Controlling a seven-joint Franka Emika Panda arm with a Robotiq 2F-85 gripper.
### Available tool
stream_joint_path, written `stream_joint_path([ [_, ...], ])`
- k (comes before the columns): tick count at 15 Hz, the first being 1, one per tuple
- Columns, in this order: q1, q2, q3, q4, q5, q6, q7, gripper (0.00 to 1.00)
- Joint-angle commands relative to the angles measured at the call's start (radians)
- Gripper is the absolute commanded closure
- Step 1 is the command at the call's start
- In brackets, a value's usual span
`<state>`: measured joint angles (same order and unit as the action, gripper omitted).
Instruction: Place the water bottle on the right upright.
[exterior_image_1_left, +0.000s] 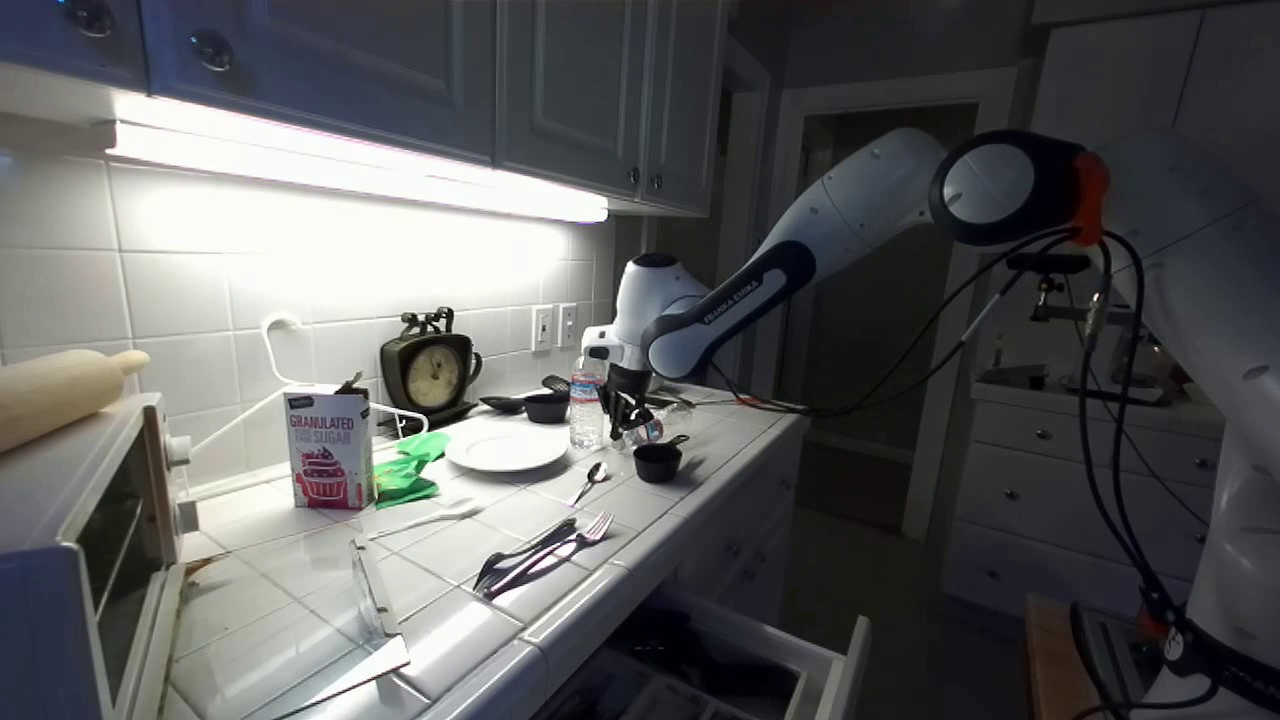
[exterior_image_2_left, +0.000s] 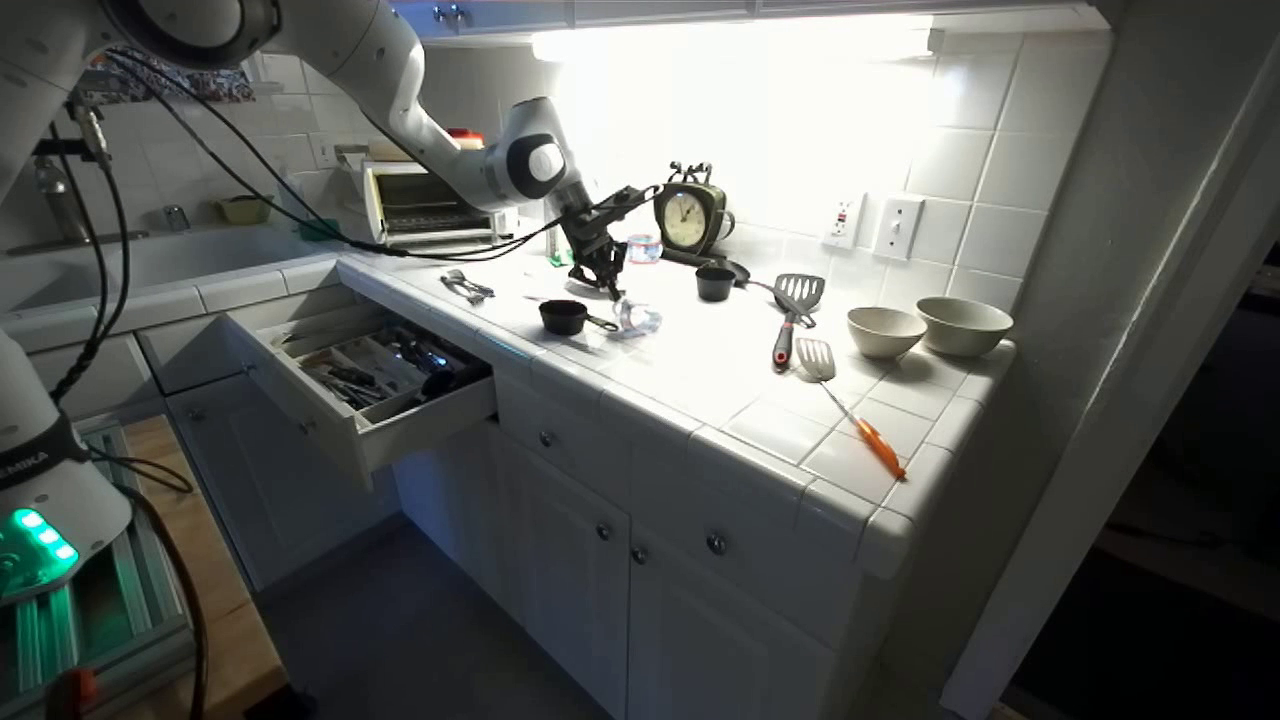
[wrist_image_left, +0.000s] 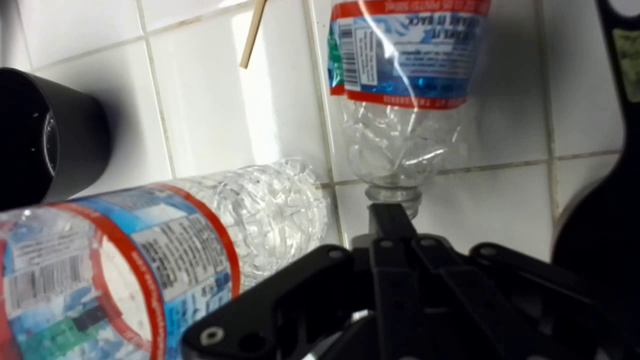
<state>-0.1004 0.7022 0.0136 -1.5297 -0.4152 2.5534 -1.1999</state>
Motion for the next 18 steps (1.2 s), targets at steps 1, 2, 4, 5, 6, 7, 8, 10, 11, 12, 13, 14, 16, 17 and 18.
stream_joint_path([
  [1,-0.006,0.007,0.007,0.031,0.053,-0.001,-0.003,1.00],
  [2,-0.004,0.008,0.006,0.032,0.056,0.002,-0.004,0.74],
  [4,-0.001,0.013,0.003,0.034,0.053,0.005,-0.004,0.68],
  [5,0.000,0.015,0.001,0.035,0.051,0.005,-0.003,0.60],
  [6,0.000,0.017,0.000,0.038,0.051,0.004,-0.004,0.54],
  [7,0.001,0.018,-0.002,0.040,0.049,0.004,-0.002,0.46],
  [8,0.001,0.020,-0.002,0.042,0.049,0.004,-0.002,0.40],
  [10,0.001,0.022,-0.003,0.043,0.050,0.002,0.001,0.26],
  [11,0.002,0.025,-0.006,0.044,0.048,0.002,0.002,0.19],
  [12,0.002,0.027,-0.008,0.044,0.046,0.002,0.003,0.12],
  [13,0.002,0.029,-0.009,0.044,0.045,0.002,0.003,0.08],
  [14,0.002,0.030,-0.010,0.045,0.045,0.000,0.003,0.07],
  [16,0.002,0.034,-0.012,0.046,0.045,-0.001,0.004,0.06],
  [17,0.001,0.035,-0.013,0.045,0.045,-0.001,0.004,0.08],
  [18,0.002,0.038,-0.015,0.043,0.043,-0.001,0.004,0.10],
])
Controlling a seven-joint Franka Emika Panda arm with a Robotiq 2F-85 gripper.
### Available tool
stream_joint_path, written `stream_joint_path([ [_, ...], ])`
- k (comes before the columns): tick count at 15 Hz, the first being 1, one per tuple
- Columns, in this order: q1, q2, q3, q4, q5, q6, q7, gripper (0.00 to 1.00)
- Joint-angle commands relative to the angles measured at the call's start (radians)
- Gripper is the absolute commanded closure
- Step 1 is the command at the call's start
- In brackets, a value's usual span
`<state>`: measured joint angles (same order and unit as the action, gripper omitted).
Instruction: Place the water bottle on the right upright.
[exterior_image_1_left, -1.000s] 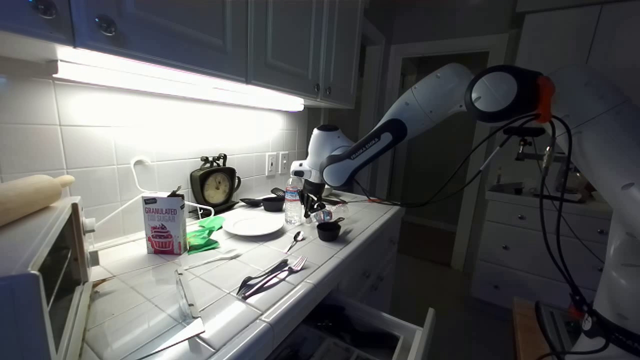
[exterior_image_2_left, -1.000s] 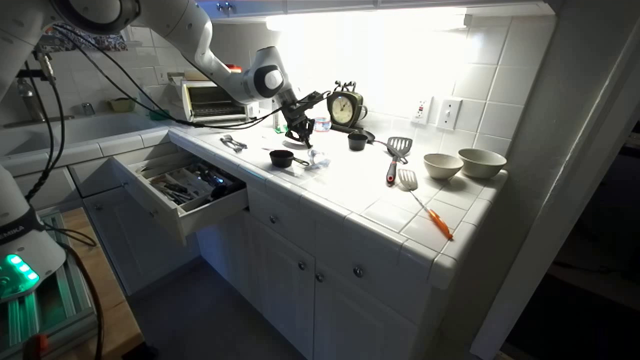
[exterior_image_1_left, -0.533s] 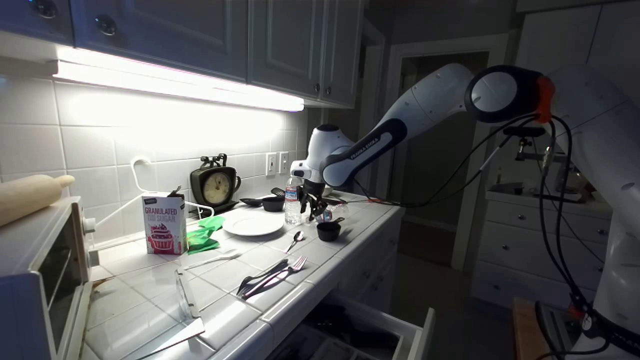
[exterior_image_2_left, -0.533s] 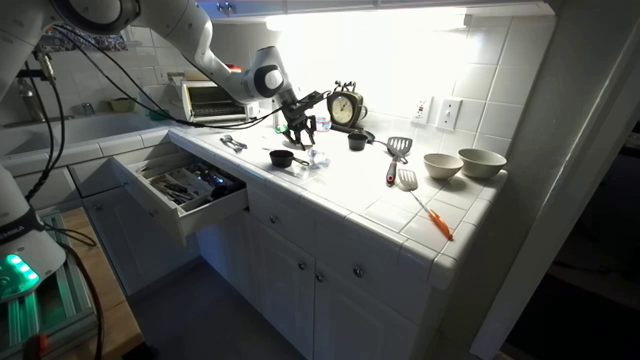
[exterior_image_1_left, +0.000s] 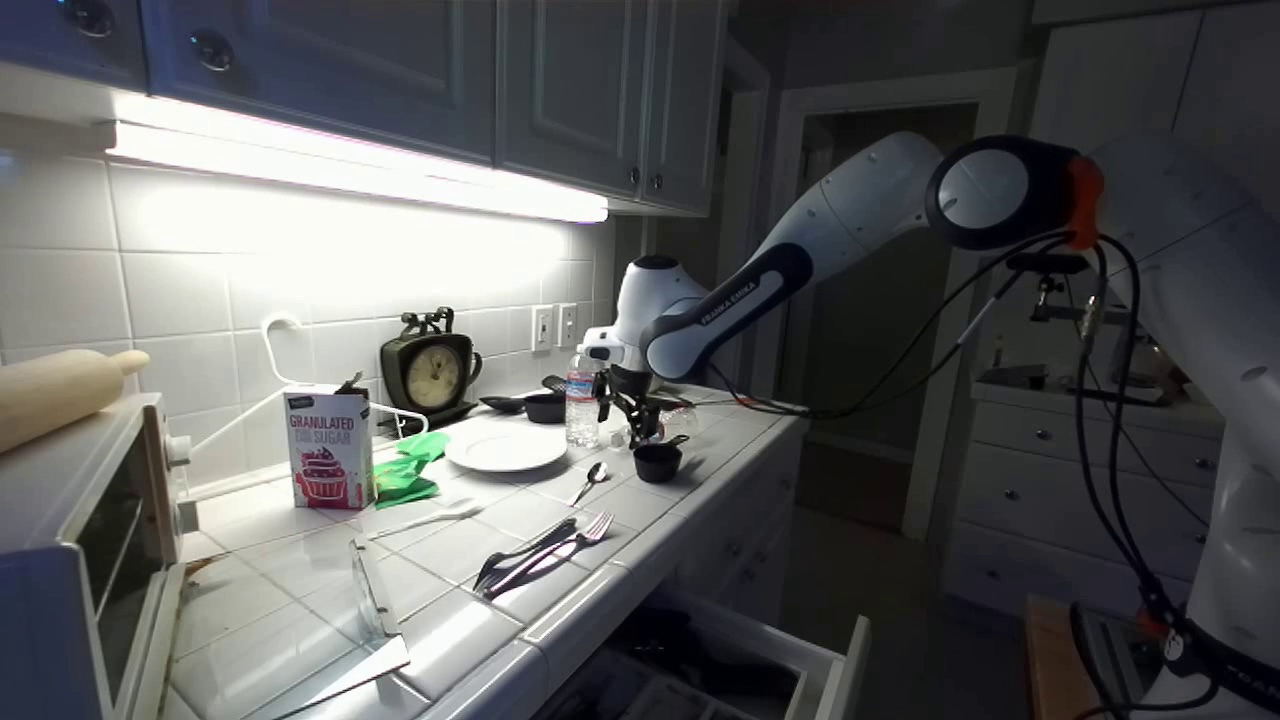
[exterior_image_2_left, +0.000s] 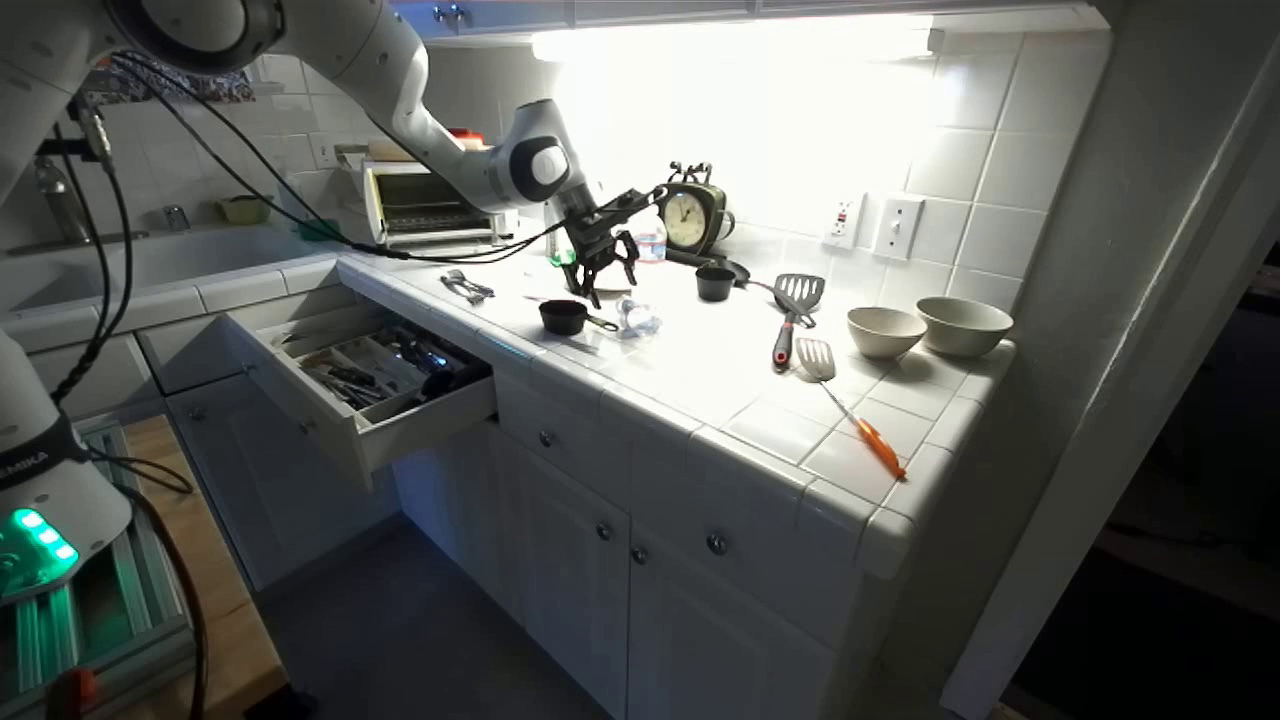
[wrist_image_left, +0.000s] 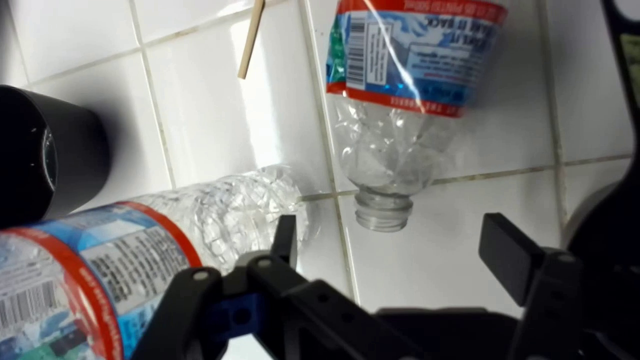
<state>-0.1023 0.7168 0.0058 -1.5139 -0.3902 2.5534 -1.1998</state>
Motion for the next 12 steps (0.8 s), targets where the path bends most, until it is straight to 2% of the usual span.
stream_joint_path([
  [1,0.004,0.026,-0.009,0.028,0.017,-0.002,0.005,0.14],
  [2,0.004,0.028,-0.011,0.029,0.016,-0.003,0.005,0.16],
  [3,0.005,0.030,-0.014,0.030,0.014,-0.003,0.007,0.23],
  [4,0.005,0.032,-0.016,0.031,0.013,-0.003,0.007,0.40],
  [5,0.005,0.034,-0.018,0.031,0.013,-0.004,0.008,0.44],
  [12,0.002,0.035,-0.021,0.034,0.027,-0.010,0.034,0.94],
])
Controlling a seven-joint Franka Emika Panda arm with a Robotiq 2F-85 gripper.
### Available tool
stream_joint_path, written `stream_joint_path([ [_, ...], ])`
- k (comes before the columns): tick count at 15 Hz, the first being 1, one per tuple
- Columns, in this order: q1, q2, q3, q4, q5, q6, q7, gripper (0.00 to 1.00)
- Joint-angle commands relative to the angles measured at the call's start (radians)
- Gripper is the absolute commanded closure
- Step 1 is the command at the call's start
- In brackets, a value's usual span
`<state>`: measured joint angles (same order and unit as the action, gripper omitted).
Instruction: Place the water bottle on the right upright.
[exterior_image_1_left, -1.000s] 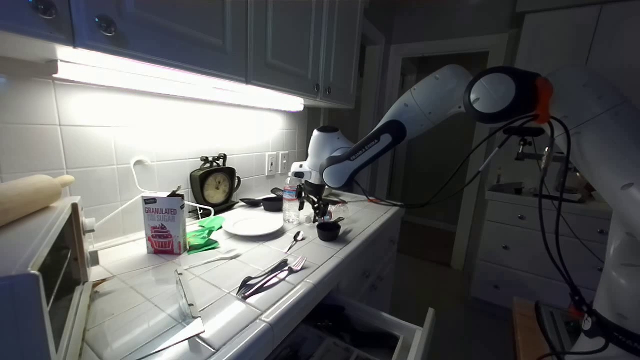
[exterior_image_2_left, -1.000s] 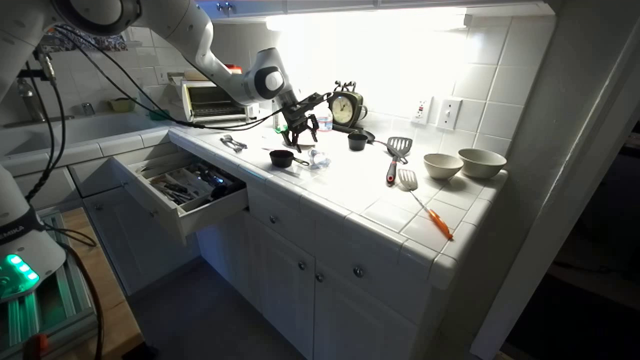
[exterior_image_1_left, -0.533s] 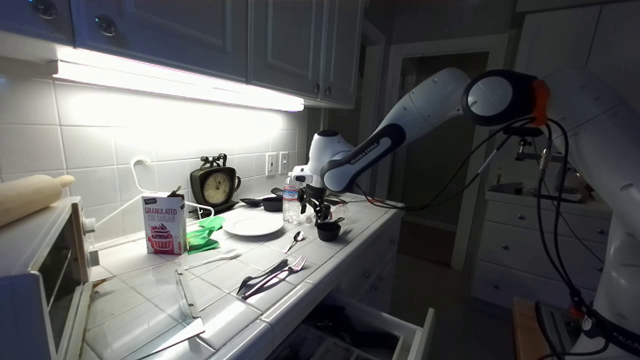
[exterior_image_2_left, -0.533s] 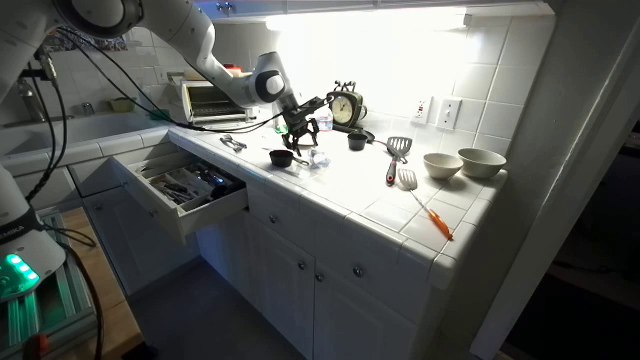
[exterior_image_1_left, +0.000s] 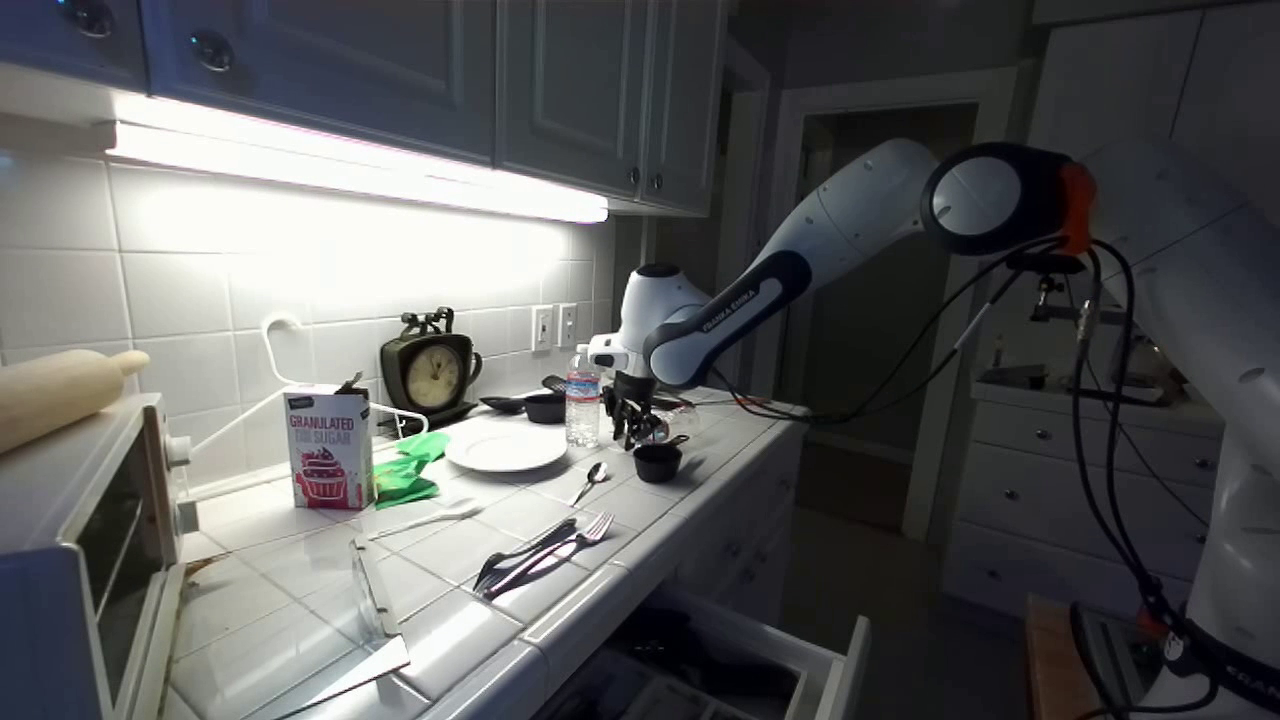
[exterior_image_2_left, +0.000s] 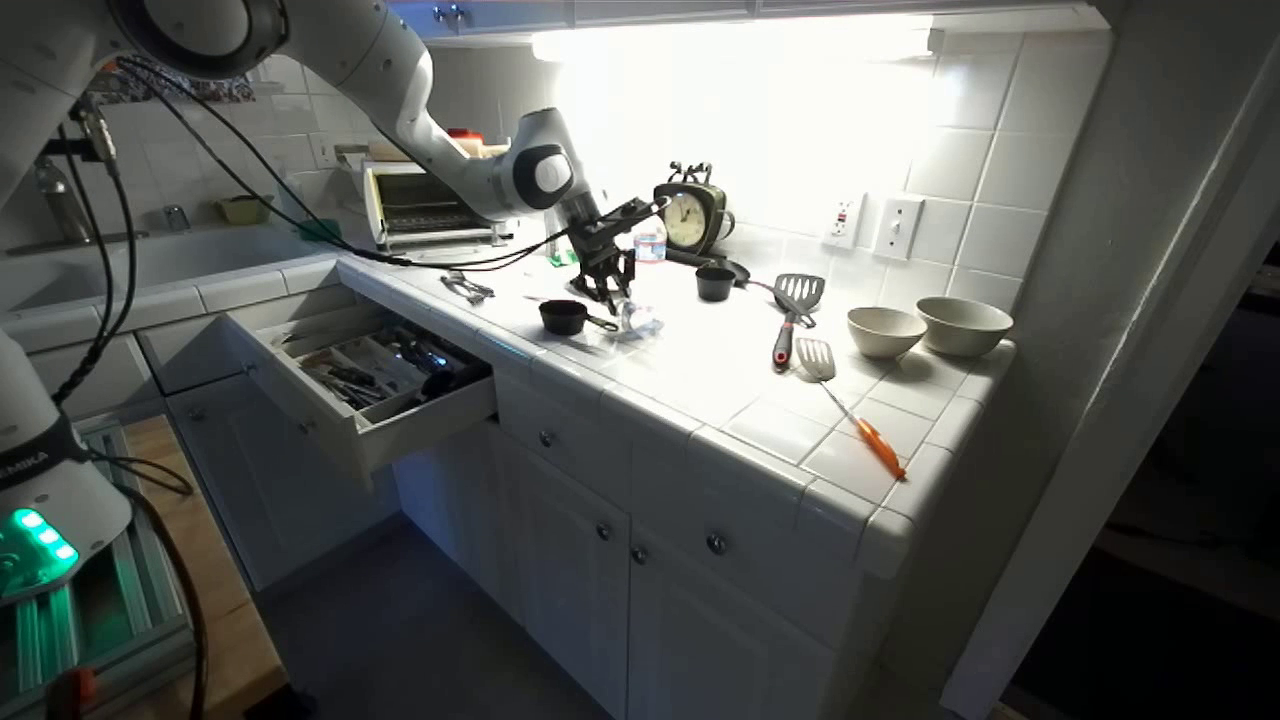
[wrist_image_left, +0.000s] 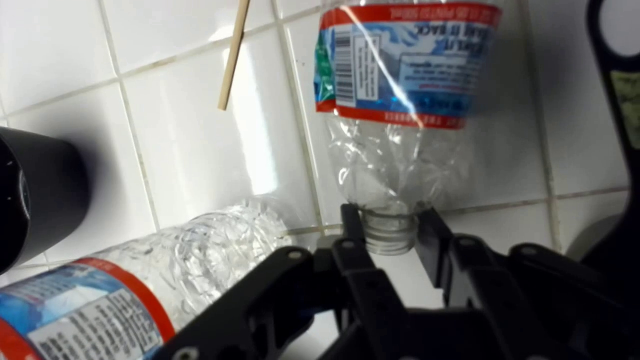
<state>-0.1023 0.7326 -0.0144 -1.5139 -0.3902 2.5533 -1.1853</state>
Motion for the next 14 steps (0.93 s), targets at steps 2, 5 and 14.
stream_joint_path([
  [2,-0.006,0.011,0.010,0.033,0.046,-0.015,0.038,0.92],
  [5,-0.015,0.001,0.023,0.032,0.077,-0.017,0.058,0.92],
  [14,-0.097,-0.048,0.129,0.022,0.262,0.009,0.025,0.92],
])
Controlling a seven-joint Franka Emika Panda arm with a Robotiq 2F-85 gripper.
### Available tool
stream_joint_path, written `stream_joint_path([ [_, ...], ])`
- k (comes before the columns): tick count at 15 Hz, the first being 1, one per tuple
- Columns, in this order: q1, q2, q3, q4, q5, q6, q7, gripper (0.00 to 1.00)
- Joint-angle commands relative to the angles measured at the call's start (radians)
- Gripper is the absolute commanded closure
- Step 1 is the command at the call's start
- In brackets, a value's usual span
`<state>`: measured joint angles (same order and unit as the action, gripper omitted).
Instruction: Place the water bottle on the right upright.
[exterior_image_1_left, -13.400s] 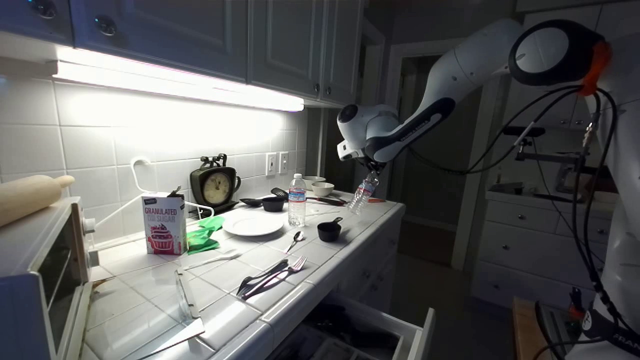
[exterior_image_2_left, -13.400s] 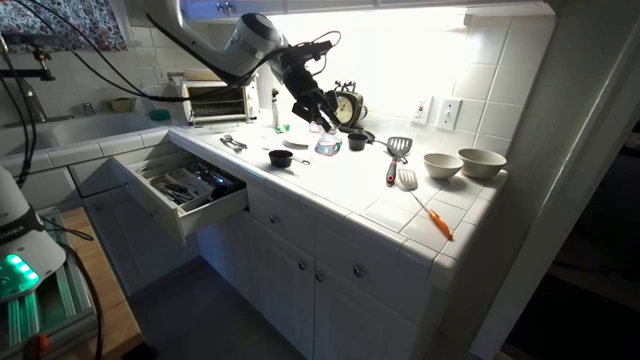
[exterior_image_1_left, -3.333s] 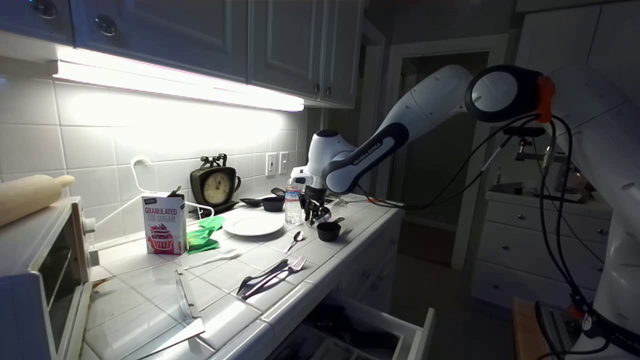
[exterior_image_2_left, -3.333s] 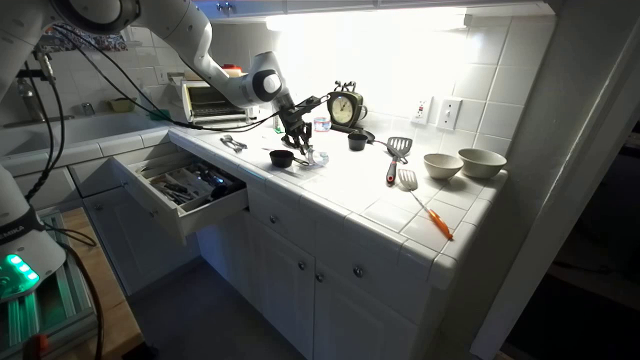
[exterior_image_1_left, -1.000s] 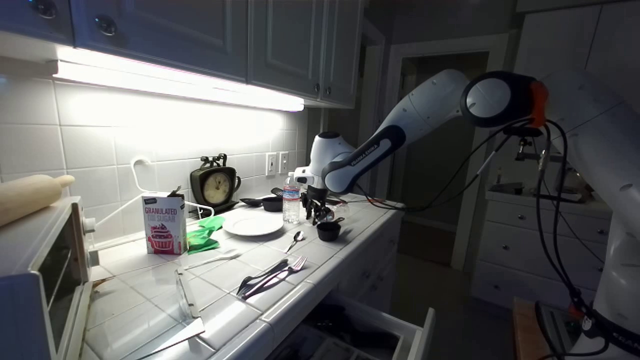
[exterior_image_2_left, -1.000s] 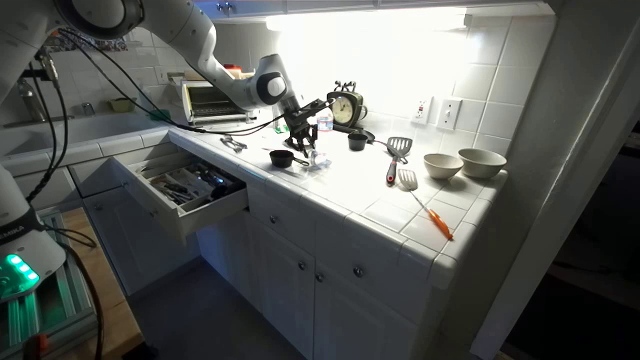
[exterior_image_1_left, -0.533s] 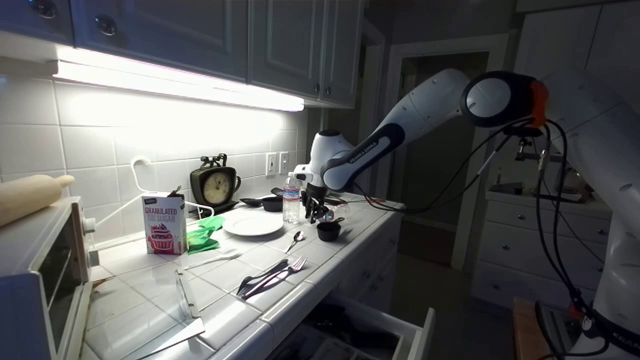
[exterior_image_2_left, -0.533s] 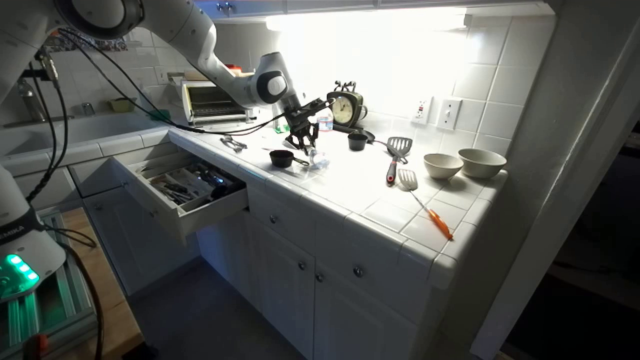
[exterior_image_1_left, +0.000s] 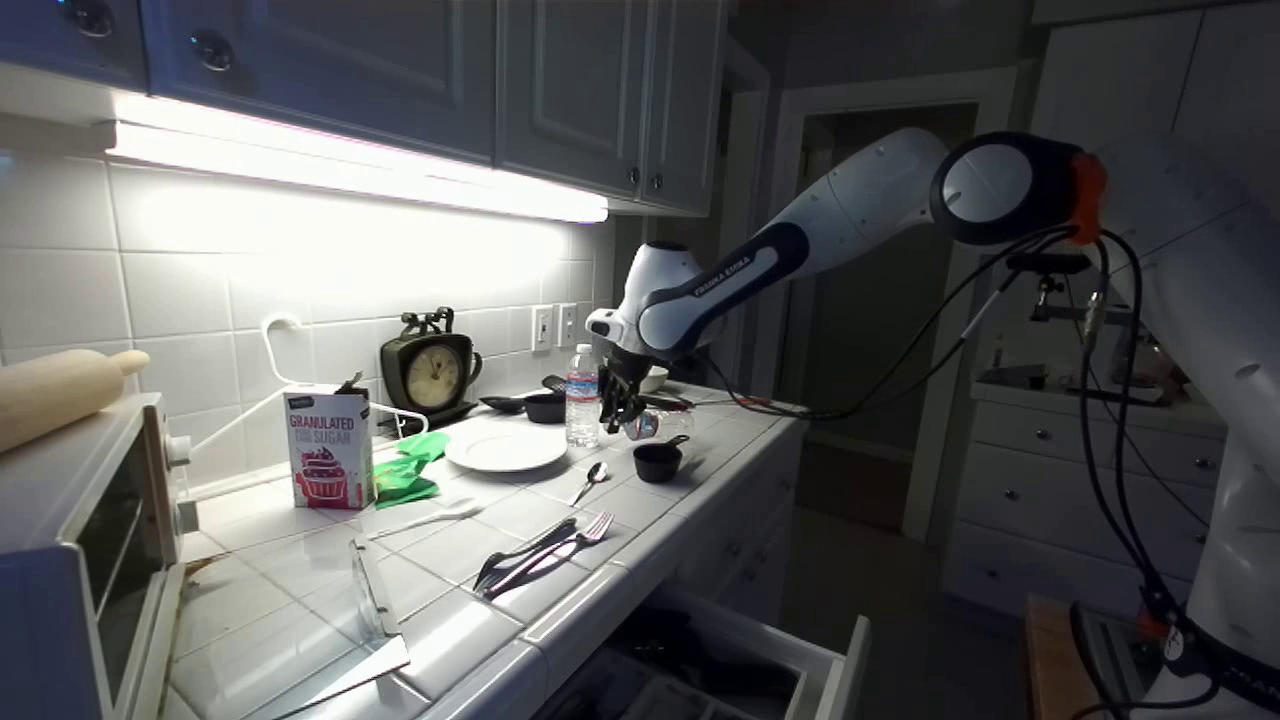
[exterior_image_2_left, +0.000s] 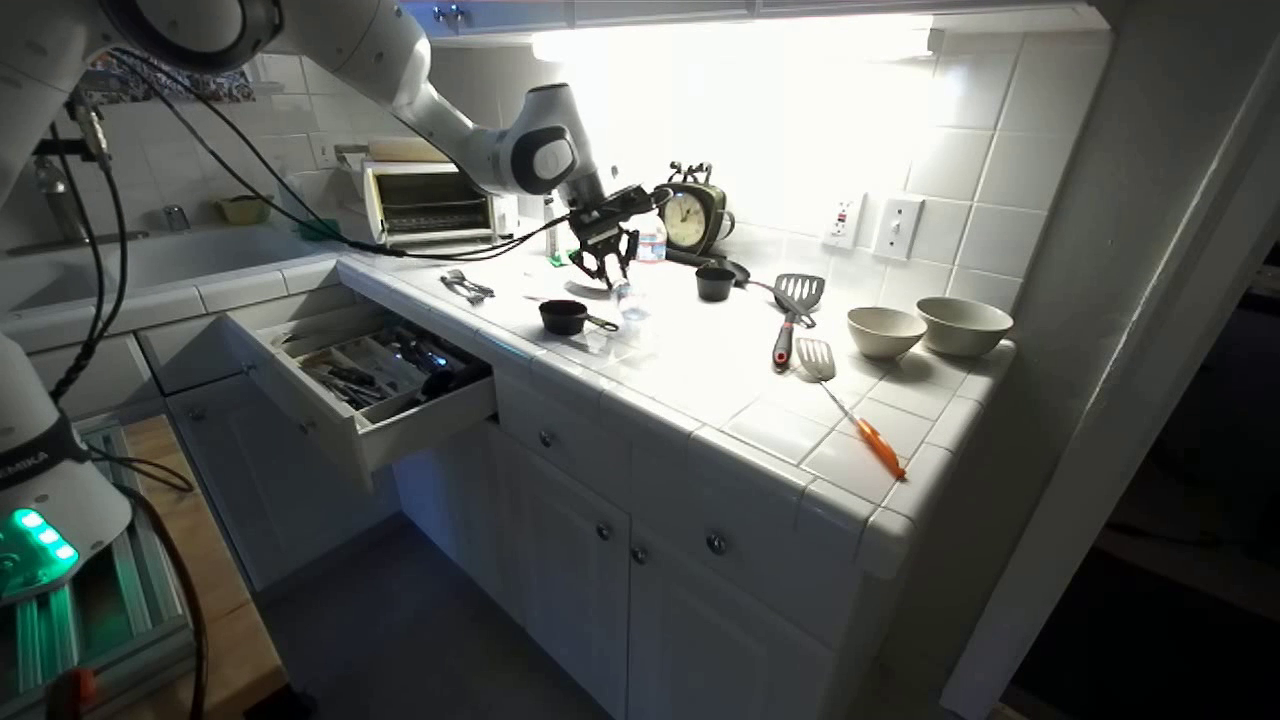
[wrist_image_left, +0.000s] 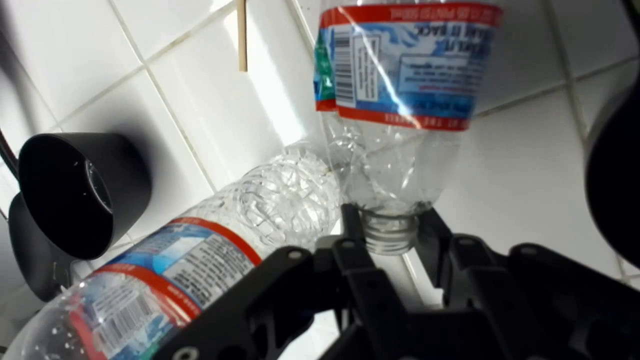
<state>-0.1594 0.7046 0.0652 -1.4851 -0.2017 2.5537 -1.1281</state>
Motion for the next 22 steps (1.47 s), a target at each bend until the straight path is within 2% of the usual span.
stream_joint_path([
  [1,-0.053,-0.027,0.065,-0.009,0.098,0.011,-0.042,0.92],
  [8,-0.144,-0.066,0.169,-0.024,0.283,0.011,-0.149,0.92],
  [15,-0.206,-0.096,0.229,-0.033,0.454,-0.021,-0.285,0.92],
  [19,-0.255,-0.109,0.269,-0.037,0.568,-0.094,-0.407,0.92],
  [22,-0.273,-0.135,0.263,-0.049,0.650,-0.152,-0.489,0.92],
])
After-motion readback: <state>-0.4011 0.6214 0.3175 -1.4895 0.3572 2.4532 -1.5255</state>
